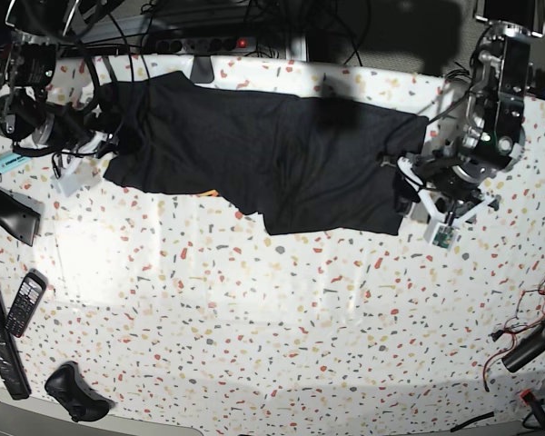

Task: Fold the T-shirt properly
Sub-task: 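Release the right gripper and move it to the folded shirt's edge, then grasp the folded shirt's edge with both grippers and lift it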

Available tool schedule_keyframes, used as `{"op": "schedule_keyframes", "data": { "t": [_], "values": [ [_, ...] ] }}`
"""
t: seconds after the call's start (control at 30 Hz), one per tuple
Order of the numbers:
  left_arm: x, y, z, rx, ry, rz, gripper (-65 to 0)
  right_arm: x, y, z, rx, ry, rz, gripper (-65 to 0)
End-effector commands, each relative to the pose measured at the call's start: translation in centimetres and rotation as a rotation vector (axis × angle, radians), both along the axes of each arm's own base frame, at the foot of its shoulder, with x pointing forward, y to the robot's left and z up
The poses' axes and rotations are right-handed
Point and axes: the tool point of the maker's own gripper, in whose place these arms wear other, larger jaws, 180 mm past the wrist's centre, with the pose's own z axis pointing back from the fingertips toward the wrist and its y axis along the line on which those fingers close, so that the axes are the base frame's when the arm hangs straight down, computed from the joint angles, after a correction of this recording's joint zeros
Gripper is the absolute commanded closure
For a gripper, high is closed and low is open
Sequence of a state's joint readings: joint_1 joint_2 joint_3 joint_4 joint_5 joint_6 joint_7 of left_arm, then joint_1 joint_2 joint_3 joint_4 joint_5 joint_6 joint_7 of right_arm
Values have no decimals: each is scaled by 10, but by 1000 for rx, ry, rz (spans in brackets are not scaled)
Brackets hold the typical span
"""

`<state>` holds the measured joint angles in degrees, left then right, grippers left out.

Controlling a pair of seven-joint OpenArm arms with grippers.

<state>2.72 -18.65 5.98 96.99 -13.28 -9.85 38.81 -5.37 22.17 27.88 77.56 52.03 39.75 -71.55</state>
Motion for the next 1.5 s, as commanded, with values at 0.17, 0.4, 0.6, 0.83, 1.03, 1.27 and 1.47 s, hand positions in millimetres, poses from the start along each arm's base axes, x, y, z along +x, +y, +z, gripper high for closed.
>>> {"op": "schedule_keyframes", "data": {
  "t": [0.17,0.4,0.6,0.83,1.03,1.27,1.47],
  "values": [
    [-5,5,2,36,-50,-10,-294,41,-14,87,-175,-293,85,0],
    [-37,15,-26,124,16,-17,-294,47,65,138,-144,-517,210,0],
    [-50,15,-35,125,42,-20,-294,41,148,144,33,-571,292,0],
    [-51,15,-35,126,44,-21,-294,34,228,136,107,-556,374,0],
    [-50,15,-35,126,43,-21,-294,33,282,146,143,-606,406,0],
    [-50,15,-35,125,42,-21,-294,28,321,153,138,-622,431,0],
    [-51,18,-36,140,47,-21,-294,25,335,165,194,-662,438,-148]
  ]
}}
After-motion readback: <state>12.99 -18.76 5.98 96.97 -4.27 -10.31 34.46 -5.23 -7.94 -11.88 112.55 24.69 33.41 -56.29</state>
